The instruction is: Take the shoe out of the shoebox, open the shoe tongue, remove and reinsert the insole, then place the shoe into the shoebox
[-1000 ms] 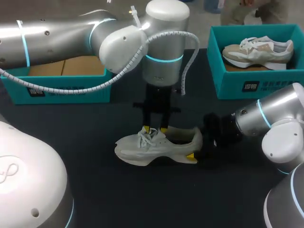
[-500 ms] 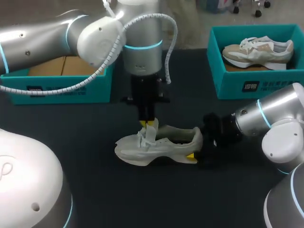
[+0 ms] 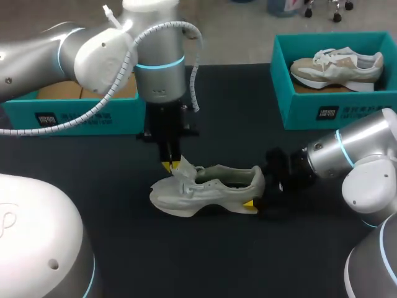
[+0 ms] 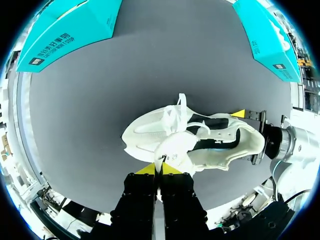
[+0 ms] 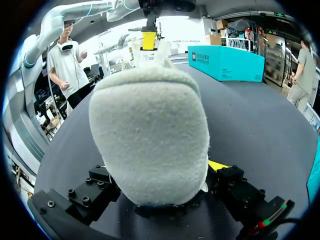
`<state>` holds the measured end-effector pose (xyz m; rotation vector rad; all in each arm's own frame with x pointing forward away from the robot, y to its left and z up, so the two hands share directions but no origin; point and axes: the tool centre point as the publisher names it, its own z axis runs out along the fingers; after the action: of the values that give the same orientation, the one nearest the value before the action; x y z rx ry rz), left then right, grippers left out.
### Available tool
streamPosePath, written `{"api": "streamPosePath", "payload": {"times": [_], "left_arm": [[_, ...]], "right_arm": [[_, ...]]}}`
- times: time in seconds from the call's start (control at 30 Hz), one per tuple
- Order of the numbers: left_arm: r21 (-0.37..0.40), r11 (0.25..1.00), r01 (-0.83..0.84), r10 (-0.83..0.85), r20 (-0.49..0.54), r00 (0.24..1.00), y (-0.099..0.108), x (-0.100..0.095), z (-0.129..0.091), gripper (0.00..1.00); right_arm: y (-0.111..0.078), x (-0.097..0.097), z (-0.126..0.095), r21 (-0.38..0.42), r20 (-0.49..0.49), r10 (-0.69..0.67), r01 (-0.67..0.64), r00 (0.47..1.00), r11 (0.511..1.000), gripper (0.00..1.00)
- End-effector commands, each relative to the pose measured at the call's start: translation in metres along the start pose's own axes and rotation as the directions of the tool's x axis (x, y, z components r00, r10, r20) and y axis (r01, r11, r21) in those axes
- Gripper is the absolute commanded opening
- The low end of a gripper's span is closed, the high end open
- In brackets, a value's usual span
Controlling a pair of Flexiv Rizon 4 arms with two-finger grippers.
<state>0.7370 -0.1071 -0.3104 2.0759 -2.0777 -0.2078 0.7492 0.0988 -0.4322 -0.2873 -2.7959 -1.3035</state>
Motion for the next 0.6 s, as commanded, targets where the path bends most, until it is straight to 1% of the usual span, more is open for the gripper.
{"api": "streamPosePath", "payload": {"times": [0.03,0.23,0.33,0.53,0.57,0.6], "left_arm": [[0.001,1.0,0.008,-0.008,0.004,1.0,-0.002,-0.005,0.014,0.0],[-0.013,1.0,0.027,-0.026,0.042,0.999,-0.005,-0.007,0.033,0.0],[0.004,0.998,0.06,-0.06,0.056,0.997,-0.006,-0.009,0.043,0.0],[-0.015,0.994,0.105,-0.103,0.069,0.992,-0.011,-0.014,0.063,0.0],[-0.021,0.994,0.109,-0.107,0.082,0.991,-0.012,-0.014,0.067,0.01],[-0.021,0.994,0.109,-0.107,0.083,0.991,-0.012,-0.014,0.069,0.06]], "right_arm": [[-0.002,0.0,0.004,0.002,0.002,0.001,-0.001,1.0,1.0,0.0],[-0.002,0.0,0.004,0.002,0.002,0.001,-0.001,1.0,1.0,0.0],[-0.002,0.0,0.004,0.002,0.002,0.001,-0.001,1.0,1.0,0.0],[-0.002,0.0,0.004,0.002,0.002,0.001,-0.001,1.0,1.0,0.0],[-0.002,0.0,0.004,0.002,0.002,0.001,-0.001,1.0,1.0,0.0],[-0.002,0.0,0.004,0.002,0.002,0.001,-0.001,1.0,1.0,0.0]]}}
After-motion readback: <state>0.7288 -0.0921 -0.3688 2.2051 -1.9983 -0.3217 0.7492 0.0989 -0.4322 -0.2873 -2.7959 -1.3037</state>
